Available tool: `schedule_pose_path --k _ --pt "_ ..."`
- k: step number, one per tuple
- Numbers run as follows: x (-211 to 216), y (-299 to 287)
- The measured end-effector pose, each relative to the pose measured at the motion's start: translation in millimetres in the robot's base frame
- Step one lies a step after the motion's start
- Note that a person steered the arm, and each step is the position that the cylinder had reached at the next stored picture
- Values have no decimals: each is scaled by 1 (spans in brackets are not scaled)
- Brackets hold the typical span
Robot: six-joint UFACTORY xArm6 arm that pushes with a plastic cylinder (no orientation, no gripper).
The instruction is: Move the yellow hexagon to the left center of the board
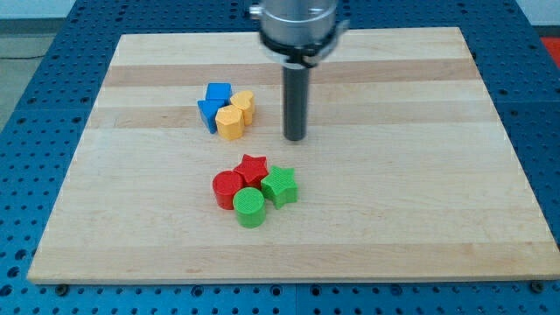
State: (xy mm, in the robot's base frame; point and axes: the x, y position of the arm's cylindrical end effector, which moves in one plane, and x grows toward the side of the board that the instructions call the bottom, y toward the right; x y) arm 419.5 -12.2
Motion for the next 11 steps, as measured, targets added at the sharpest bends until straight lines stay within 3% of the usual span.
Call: schedule_pose_path --k 5,8,11 --pt "-12 -78" --pt "23 -137" --pt "14 -194"
